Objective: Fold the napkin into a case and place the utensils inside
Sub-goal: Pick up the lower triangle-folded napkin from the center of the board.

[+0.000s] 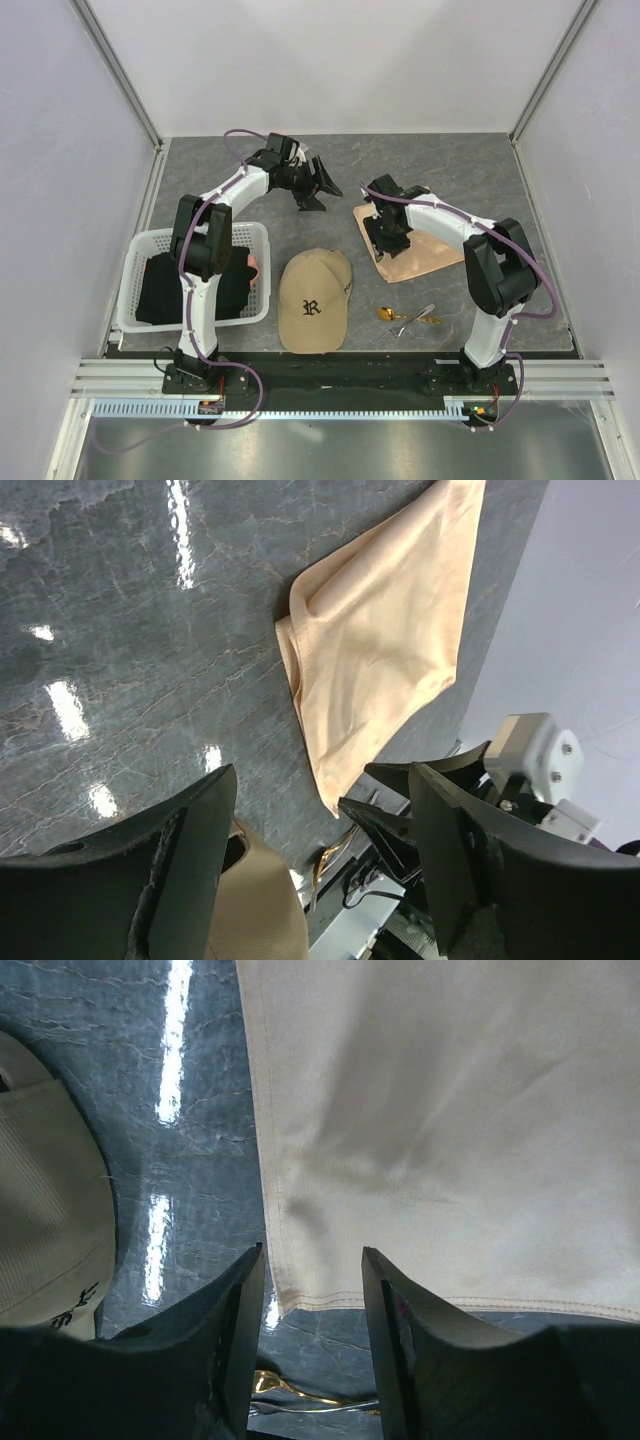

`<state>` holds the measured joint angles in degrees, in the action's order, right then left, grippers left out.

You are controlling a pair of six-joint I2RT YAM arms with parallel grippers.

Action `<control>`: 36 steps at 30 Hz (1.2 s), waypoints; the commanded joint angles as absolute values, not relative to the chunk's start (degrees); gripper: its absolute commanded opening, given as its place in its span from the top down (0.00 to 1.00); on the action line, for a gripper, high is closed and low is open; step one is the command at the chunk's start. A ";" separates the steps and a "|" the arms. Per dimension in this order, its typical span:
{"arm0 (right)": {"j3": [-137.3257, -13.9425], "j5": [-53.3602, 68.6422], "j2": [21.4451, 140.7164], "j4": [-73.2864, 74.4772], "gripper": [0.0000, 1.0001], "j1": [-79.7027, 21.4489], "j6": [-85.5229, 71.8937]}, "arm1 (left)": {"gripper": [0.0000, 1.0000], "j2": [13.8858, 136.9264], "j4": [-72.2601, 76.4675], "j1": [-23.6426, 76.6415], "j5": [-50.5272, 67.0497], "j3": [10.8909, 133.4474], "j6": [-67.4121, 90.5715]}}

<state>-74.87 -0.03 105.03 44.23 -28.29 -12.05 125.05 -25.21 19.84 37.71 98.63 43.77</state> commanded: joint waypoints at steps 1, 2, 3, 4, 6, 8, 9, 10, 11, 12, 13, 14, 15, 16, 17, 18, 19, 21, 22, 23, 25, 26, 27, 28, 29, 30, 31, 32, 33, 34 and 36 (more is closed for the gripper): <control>-75.94 -0.62 103.53 45.62 0.48 -27.95 -11.60 | 0.23 123.57 -24.79 19.60 39.73 101.25 42.71; -75.94 -0.18 103.88 45.70 0.47 -28.21 -11.34 | 0.23 123.84 -24.87 19.60 40.16 101.25 42.89; -76.02 -0.18 104.15 45.79 0.47 -28.39 -11.16 | 0.23 123.92 -24.87 19.60 40.25 101.16 42.98; -75.94 -0.09 104.24 45.79 0.46 -28.82 -11.08 | 0.23 123.93 -24.79 19.60 40.43 101.08 43.07; -75.59 -0.18 104.59 45.53 0.45 -29.44 -11.07 | 0.23 124.01 -24.79 19.51 40.25 100.99 43.07; -75.32 -0.17 105.11 45.44 0.43 -30.50 -11.34 | 0.23 124.10 -24.87 19.60 40.25 101.16 43.07; -75.06 -0.09 105.29 45.27 0.43 -30.67 -11.25 | 0.23 124.28 -24.79 19.51 40.25 101.34 43.07; -74.88 -0.17 105.38 45.18 0.43 -30.85 -11.42 | 0.23 124.19 -24.87 19.51 40.25 101.34 42.98; -74.62 1.30 105.38 44.91 0.42 -30.94 -11.60 | 0.23 124.19 -24.87 19.42 40.17 101.25 42.89; -73.92 1.58 105.29 44.30 0.42 -30.94 -11.86 | 0.23 124.19 -24.87 19.34 40.17 101.34 42.89; -73.66 1.49 105.82 43.95 0.41 -30.94 -11.87 | 0.23 124.19 -24.87 19.34 40.08 101.25 42.89; -73.30 1.41 106.08 43.60 0.41 -30.94 -12.04 | 0.23 124.36 -24.87 19.25 40.08 101.25 42.89; -72.43 1.67 106.26 42.90 0.41 -30.94 -12.13 | 0.23 124.28 -24.87 19.34 40.08 101.16 42.89; -72.07 1.76 106.78 42.46 0.41 -30.94 -12.13 | 0.23 124.28 -24.70 19.34 40.08 101.25 42.89; -71.20 1.58 107.14 41.76 0.41 -31.02 -12.39 | 0.23 124.36 -24.87 19.25 40.08 101.34 42.89; -70.67 1.06 107.31 41.14 0.40 -31.03 -12.65 | 0.23 124.37 -24.87 19.16 40.17 101.34 42.98; -70.06 0.53 107.75 40.52 0.40 -31.03 -12.74 | 0.23 124.45 -24.79 19.25 40.25 101.42 42.98; -68.56 0.35 108.54 39.20 0.41 -31.03 -12.83 | 0.23 124.54 -24.87 19.16 40.25 101.60 43.07; -68.12 -1.39 109.33 38.85 0.41 -31.11 -13.09 | 0.23 124.45 -24.79 18.99 40.34 101.60 43.07; -67.07 -2.45 109.77 37.98 0.42 -31.20 -13.18 | 0.23 124.54 -24.87 18.90 40.43 101.69 43.07; -66.01 -6.83 111.70 37.09 0.49 -31.81 -13.97 | 0.23 124.37 -24.79 18.81 40.34 101.51 42.98; -65.22 -7.73 112.58 36.65 0.54 -31.82 -14.50 | 0.23 124.28 -24.87 18.72 40.25 101.34 42.98; -64.61 -7.82 114.15 36.04 0.58 -31.99 -14.85 | 0.23 124.28 -24.87 18.55 40.17 101.34 42.98; -63.99 -10.35 114.69 35.51 0.59 -31.99 -15.72 | 0.22 124.28 -24.79 18.46 40.34 101.25 42.89; -64.07 -10.89 114.52 35.25 0.64 -32.86 -15.56 | 0.22 124.19 -24.87 18.28 40.34 101.25 42.80; -64.16 -10.81 114.43 34.90 0.70 -33.39 -15.64 | 0.22 124.02 -25.13 18.28 40.34 101.16 42.54; -64.33 -11.07 114.52 34.81 0.74 -33.31 -16.25 | 0.21 123.93 -25.31 18.19 39.99 101.08 42.19; -65.47 -10.99 114.87 35.67 0.78 -33.40 -16.26 | 0.21 123.84 -25.57 18.11 39.90 100.81 42.01; -66.09 -10.38 115.40 36.12 0.86 -33.31 -16.35 | 0.19 123.75 -25.66 18.02 39.99 100.81 41.84; -66.53 -9.33 115.40 36.12 0.90 -33.31 -16.09 | 0.18 123.84 -25.84 18.02 39.99 100.81 41.57; -66.80 -5.28 113.57 35.07 1.00 -33.40 -15.47 | 0.16 123.84 -25.84 17.93 40.25 100.81 41.31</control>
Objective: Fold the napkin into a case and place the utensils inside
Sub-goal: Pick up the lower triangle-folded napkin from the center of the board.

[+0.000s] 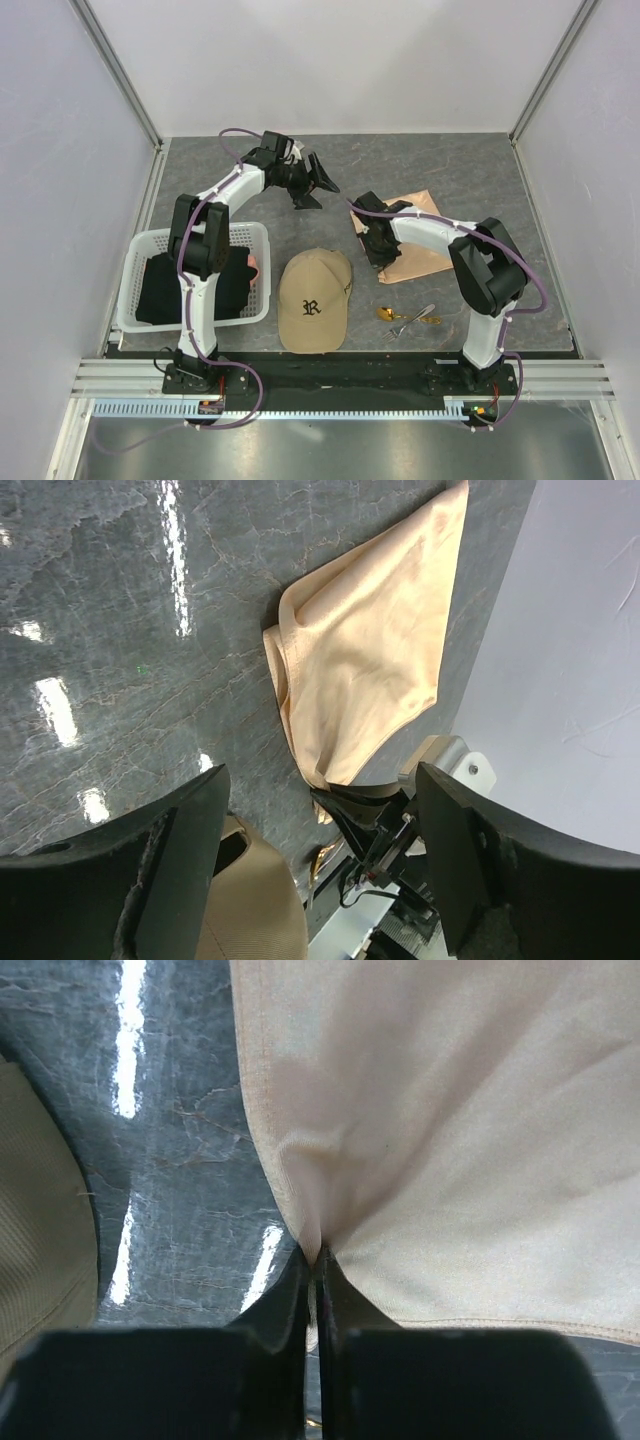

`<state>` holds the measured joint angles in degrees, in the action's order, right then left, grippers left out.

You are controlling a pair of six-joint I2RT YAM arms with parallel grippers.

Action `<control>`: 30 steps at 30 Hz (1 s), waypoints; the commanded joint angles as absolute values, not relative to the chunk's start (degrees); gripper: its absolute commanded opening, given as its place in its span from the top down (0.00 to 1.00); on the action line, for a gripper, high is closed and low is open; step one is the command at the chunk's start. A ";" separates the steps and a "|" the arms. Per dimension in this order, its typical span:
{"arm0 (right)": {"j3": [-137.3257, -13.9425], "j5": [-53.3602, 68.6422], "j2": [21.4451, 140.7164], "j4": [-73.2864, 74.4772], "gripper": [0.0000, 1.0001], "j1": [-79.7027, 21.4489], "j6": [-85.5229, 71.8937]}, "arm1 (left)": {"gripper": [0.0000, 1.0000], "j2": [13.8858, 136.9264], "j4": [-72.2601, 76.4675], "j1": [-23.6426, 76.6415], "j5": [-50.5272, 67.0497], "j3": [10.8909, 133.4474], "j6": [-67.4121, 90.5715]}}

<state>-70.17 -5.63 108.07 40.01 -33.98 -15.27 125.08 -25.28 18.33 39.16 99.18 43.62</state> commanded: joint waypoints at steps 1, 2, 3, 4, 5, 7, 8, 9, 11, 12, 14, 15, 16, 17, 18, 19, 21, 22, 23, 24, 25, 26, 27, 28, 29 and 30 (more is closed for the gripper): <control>-67.06 -4.40 112.68 35.16 1.00 -33.31 -15.47 | 0.14 123.92 -25.84 17.93 40.69 100.81 41.31; -67.84 -2.74 111.81 35.07 1.00 -33.22 -14.86 | 0.13 124.01 -25.84 18.02 40.69 100.81 41.22; -68.29 -0.55 109.88 34.98 1.00 -33.22 -15.03 | 0.11 124.10 -25.93 18.10 40.78 100.98 41.05; -68.64 -0.09 108.91 35.07 1.00 -32.96 -15.38 | 0.10 124.28 -25.75 18.28 40.87 101.07 40.96; -69.51 2.17 108.11 34.98 1.00 -31.91 -15.73 | 0.09 124.36 -25.66 18.54 41.04 101.34 40.96; -70.13 8.51 106.35 34.98 1.00 -30.51 -16.78 | 0.07 125.06 -25.23 18.81 41.74 101.69 41.48; -70.31 10.27 106.00 35.15 1.00 -29.37 -17.14 | 0.06 125.42 -24.96 19.16 41.92 102.04 41.83; -70.40 13.68 105.30 34.98 1.00 -28.92 -17.57 | 0.06 125.68 -24.87 19.33 41.92 102.13 42.62; -70.40 16.42 104.51 34.54 1.00 -28.04 -17.93 | 0.06 126.38 -23.91 19.95 42.01 102.22 43.41; -70.40 17.39 103.89 34.28 1.00 -27.78 -18.45 | 0.06 126.65 -23.65 20.13 42.10 102.13 44.11; -70.49 19.85 103.62 33.49 1.00 -26.81 -18.98 | 0.07 127.09 -22.68 20.48 41.92 101.87 44.73; -70.49 20.91 103.54 33.23 1.00 -26.55 -19.25 | 0.07 127.35 -22.33 20.57 42.10 101.87 45.08; -70.49 21.79 103.27 32.87 1.00 -26.28 -19.60 | 0.08 127.61 -22.06 20.74 41.93 101.78 45.26; -70.40 22.23 103.01 32.78 1.00 -25.84 -19.86 | 0.10 128.14 -21.63 21.00 41.75 101.95 45.35; -70.23 23.11 102.49 32.52 1.00 -25.49 -20.30 | 0.11 128.49 -21.36 21.09 41.66 102.13 45.35; -69.88 23.81 102.22 32.26 1.00 -25.05 -21.35 | 0.12 128.84 -21.18 21.27 41.57 102.39 45.26; -69.61 24.96 101.43 32.34 1.00 -23.74 -22.14 | 0.13 129.90 -21.18 21.62 41.48 102.83 45.96; -69.09 25.48 100.99 32.17 1.00 -23.21 -22.58 | 0.14 130.34 -21.09 21.71 41.48 103.01 46.23; -68.73 26.71 100.46 31.82 1.00 -22.07 -23.46 | 0.14 130.60 -21.01 22.14 41.31 103.18 46.32; -68.47 27.15 99.41 31.56 1.00 -21.63 -23.73 | 0.15 131.04 -20.92 22.41 40.61 103.18 46.41; -68.12 27.51 99.06 31.29 1.00 -21.19 -23.90 | 0.16 131.31 -20.83 22.76 40.34 103.18 46.49; -68.03 28.21 98.62 31.20 1.00 -20.57 -23.99 | 0.16 131.57 -20.48 22.94 40.43 103.18 46.84; -67.94 28.82 98.53 31.29 1.00 -20.13 -23.99 | 0.17 132.36 -20.13 23.03 40.34 103.27 47.72; -67.77 29.18 98.44 31.20 1.00 -19.87 -24.17 | 0.17 132.71 -19.69 23.29 40.52 103.53 48.07; -67.76 29.27 98.18 31.20 1.00 -19.43 -23.91 | 0.19 133.15 -19.34 23.47 40.43 103.71 48.34; -67.68 29.88 98.00 31.20 1.00 -19.34 -23.65 | 0.19 133.33 -19.25 23.55 40.17 103.97 48.95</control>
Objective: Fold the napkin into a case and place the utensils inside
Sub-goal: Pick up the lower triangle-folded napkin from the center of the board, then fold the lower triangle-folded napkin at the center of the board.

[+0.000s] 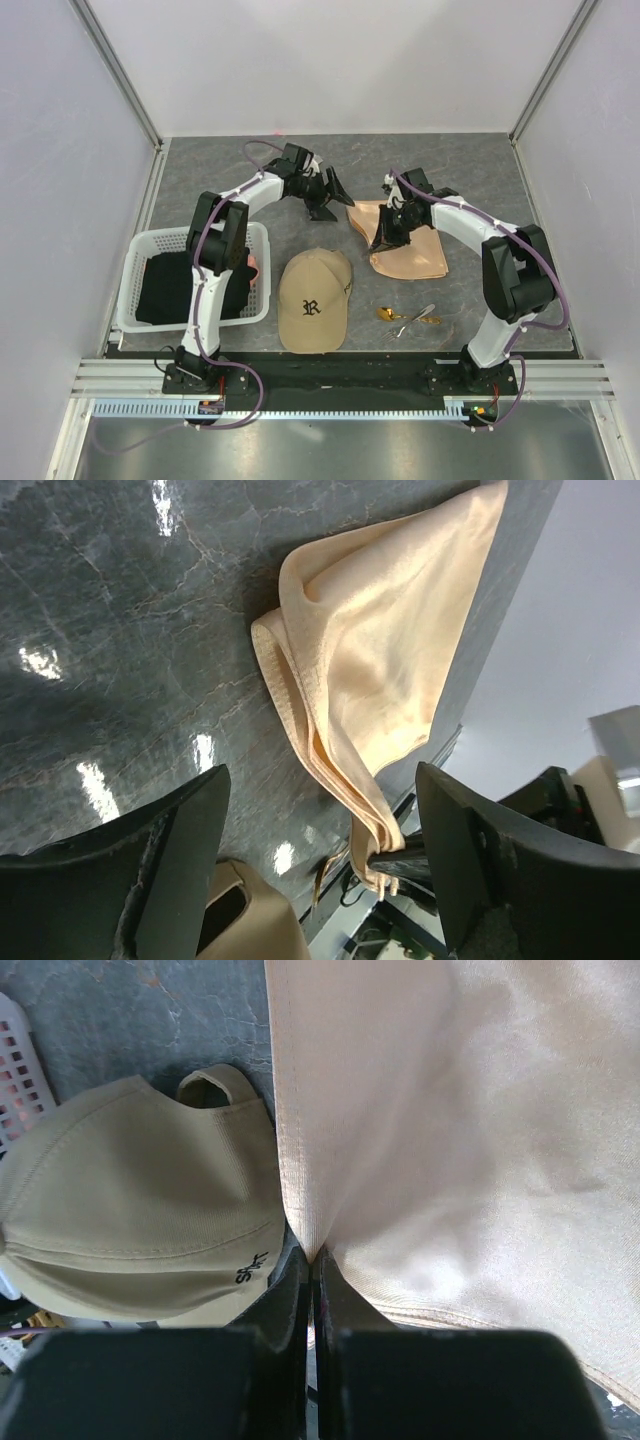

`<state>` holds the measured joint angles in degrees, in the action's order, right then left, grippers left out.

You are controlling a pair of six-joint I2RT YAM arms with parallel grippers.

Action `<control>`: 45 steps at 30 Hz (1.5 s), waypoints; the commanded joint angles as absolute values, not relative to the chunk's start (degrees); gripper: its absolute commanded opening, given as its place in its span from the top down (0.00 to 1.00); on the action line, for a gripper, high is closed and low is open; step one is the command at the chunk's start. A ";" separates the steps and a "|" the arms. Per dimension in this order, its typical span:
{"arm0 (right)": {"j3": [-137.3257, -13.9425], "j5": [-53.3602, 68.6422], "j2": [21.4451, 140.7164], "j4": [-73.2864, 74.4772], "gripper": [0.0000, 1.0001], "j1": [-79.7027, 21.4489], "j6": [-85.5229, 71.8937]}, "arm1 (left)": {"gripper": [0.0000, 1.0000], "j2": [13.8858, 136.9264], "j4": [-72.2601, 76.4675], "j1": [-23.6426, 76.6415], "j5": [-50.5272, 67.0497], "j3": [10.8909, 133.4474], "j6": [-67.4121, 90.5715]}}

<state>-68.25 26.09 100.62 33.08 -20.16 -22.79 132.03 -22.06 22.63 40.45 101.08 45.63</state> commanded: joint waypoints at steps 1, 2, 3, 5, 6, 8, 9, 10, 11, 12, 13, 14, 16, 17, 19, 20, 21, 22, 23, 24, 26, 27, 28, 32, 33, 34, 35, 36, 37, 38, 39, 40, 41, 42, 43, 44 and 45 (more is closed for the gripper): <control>-67.76 29.97 98.00 31.11 1.00 -19.34 -23.64 | 0.19 134.03 -18.55 23.90 39.99 104.58 49.22; -67.76 30.23 97.82 31.11 1.00 -19.07 -23.47 | 0.20 134.29 -18.54 23.99 39.90 105.02 49.48; -67.76 30.67 97.91 31.03 1.00 -18.99 -23.55 | 0.21 134.64 -18.46 24.17 39.64 105.64 49.92; -67.68 30.94 97.65 30.94 1.00 -18.46 -23.55 | 0.23 135.79 -18.02 24.61 39.64 106.78 50.62; -67.68 31.02 97.47 30.94 1.00 -18.37 -23.47 | 0.24 136.23 -17.93 24.70 39.38 107.14 51.23; -67.59 31.38 97.03 30.94 1.00 -18.02 -23.38 | 0.27 137.02 -17.84 24.96 39.11 107.84 52.03; -67.59 31.55 96.94 30.94 1.00 -17.84 -23.38 | 0.27 137.20 -17.84 25.05 38.59 107.93 52.29; -67.59 31.81 96.86 31.11 1.00 -17.41 -23.29 | 0.28 137.37 -17.84 25.14 38.32 107.93 52.38; -67.59 31.82 96.59 31.11 1.00 -17.14 -23.38 | 0.32 137.72 -17.84 25.14 38.15 107.93 52.64; -67.67 31.90 96.42 30.94 1.00 -17.05 -23.38 | 0.33 137.81 -17.84 25.05 37.88 107.93 52.82; -67.76 32.17 96.42 31.02 1.00 -16.70 -23.47 | 0.33 137.90 -17.84 25.14 37.88 107.84 52.82; -67.85 32.25 96.15 31.03 1.00 -16.61 -23.47 | 0.34 137.90 -18.10 25.14 37.79 107.67 53.00; -68.11 32.34 96.06 30.76 1.00 -16.26 -23.55 | 0.34 137.55 -18.46 25.22 37.44 106.97 53.00; -68.20 32.43 96.06 30.85 1.00 -16.09 -23.55 | 0.34 137.20 -18.46 25.22 37.01 106.70 53.00; -68.20 32.69 96.33 30.59 1.00 -15.91 -23.47 | 0.33 137.37 -18.46 25.49 36.30 106.70 53.26; -68.20 32.96 96.33 30.67 1.00 -16.00 -23.55 | 0.34 137.81 -18.46 25.40 36.30 106.96 53.61; -68.29 33.05 96.33 30.59 1.00 -15.91 -23.47 | 0.34 138.51 -18.54 25.49 36.30 107.57 53.70; -68.29 33.13 96.50 30.59 1.00 -16.00 -23.38 | 0.34 138.95 -18.54 25.49 36.39 107.84 53.96; -68.38 33.48 96.50 30.41 1.00 -15.91 -23.38 | 0.34 139.30 -18.46 25.49 36.39 108.28 54.14; -68.38 33.57 96.59 30.50 1.00 -15.91 -23.38 | 0.34 140.09 -18.46 25.49 36.30 109.06 54.23; -68.20 33.84 96.68 30.41 1.00 -16.00 -23.29 | 0.38 140.80 -18.11 25.58 36.47 109.95 54.32; -67.86 34.10 96.59 30.15 1.00 -15.91 -23.20 | 0.40 141.50 -18.02 25.66 36.47 110.82 54.40; -67.68 34.01 96.59 30.06 1.00 -15.91 -23.12 | 0.41 141.68 -18.02 25.66 36.39 111.00 54.32; -67.32 34.54 96.68 29.45 1.00 -15.91 -23.20 | 0.48 141.94 -17.93 25.75 36.04 111.45 54.32; -67.41 34.45 96.68 29.53 1.00 -15.82 -23.12 | 0.48 141.94 -18.02 25.84 35.95 111.45 54.23; -67.41 34.45 96.77 29.44 1.00 -15.91 -23.03 | 0.49 141.86 -17.93 25.84 35.86 111.27 54.05; -67.59 34.54 96.85 29.53 1.00 -15.91 -23.03 | 0.51 141.77 -18.02 25.75 35.34 110.92 53.88; -67.50 34.54 96.77 29.44 1.00 -16.00 -22.94 | 0.54 141.68 -18.02 25.84 35.16 110.83 53.70; -67.50 34.54 96.77 29.53 1.00 -16.00 -22.77 | 0.62 141.51 -18.02 25.67 35.07 110.92 53.53; -67.24 34.63 96.85 29.36 1.00 -16.00 -22.59 | 0.66 141.24 -18.10 25.49 34.72 110.92 53.26; -66.98 34.72 96.94 29.36 1.00 -16.00 -22.15 | 0.76 140.81 -18.54 25.14 34.28 110.83 52.91; -66.71 34.72 97.03 29.53 1.00 -16.08 -21.28 | 0.88 140.28 -19.24 24.88 32.62 110.74 51.26; -66.01 34.63 97.03 29.53 1.00 -16.17 -20.83 | 0.91 138.53 -21.34 24.61 31.65 110.92 49.94; -65.48 34.45 97.12 29.79 1.00 -16.35 -20.40 | 0.92 137.56 -22.84 24.00 30.42 110.92 48.53; -65.04 35.24 97.21 29.88 1.00 -16.61 -19.35 | 0.92 136.50 -24.33 23.82 27.63 110.92 45.21; -64.08 35.77 97.29 29.88 1.00 -16.79 -18.81 | 0.93 134.58 -27.56 23.73 26.29 110.92 43.87; -63.72 36.29 97.56 29.88 1.00 -18.01 -18.46 | 0.98 133.43 -28.82 23.56 25.24 110.74 41.60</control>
<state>-65.91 32.91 97.97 29.45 -16.23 -21.67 140.66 -22.17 25.10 33.19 109.36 50.57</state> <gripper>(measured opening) 0.010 0.085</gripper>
